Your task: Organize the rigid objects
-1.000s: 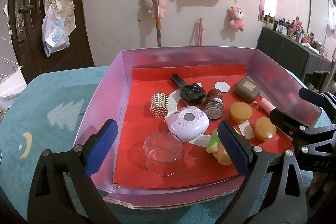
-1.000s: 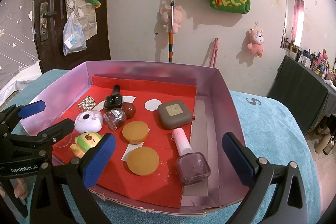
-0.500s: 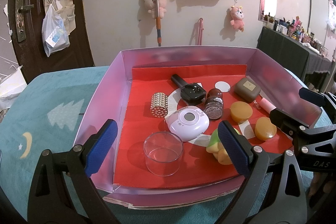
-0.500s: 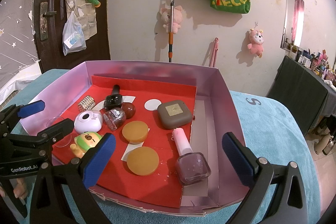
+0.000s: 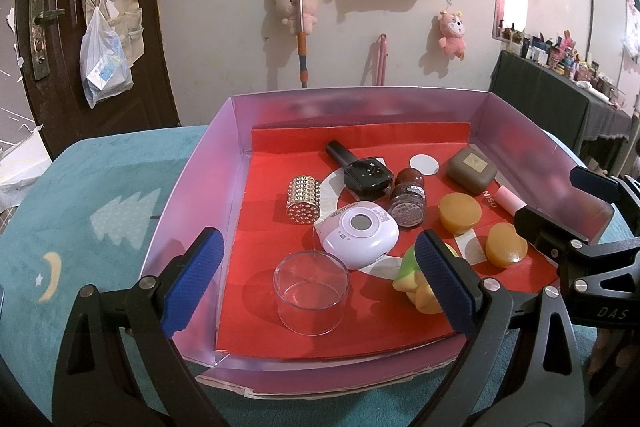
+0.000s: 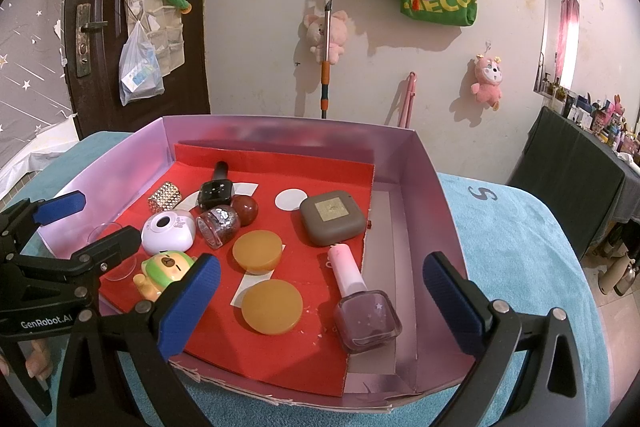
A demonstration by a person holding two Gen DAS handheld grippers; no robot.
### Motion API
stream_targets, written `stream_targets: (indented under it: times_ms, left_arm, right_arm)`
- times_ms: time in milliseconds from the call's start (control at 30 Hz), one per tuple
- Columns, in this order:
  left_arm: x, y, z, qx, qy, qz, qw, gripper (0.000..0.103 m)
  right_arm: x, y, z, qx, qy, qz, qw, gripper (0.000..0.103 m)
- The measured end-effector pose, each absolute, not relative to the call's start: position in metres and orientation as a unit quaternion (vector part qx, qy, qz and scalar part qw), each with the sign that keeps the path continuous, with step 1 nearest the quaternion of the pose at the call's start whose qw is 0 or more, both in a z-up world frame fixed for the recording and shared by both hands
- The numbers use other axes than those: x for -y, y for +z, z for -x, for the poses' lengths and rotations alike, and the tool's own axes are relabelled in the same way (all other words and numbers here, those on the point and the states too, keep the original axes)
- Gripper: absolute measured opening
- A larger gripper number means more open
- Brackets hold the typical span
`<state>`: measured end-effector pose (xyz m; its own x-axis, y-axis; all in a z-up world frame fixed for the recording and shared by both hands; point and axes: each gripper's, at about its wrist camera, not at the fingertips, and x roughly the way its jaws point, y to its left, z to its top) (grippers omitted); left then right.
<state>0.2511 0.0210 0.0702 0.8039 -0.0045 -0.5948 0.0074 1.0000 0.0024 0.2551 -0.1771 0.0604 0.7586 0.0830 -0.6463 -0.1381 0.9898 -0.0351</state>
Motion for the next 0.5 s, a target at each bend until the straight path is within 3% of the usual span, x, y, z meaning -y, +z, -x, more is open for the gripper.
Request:
stream_targets:
  times_ms: [500]
  left_arm:
    - [-0.0216,0.0693,-0.2517,-0.314,-0.006,-0.002,0.949,0.098]
  right_arm:
    - [0.177,0.0603,-0.2549,-0.342,0.059,0.041,0.937,0.103]
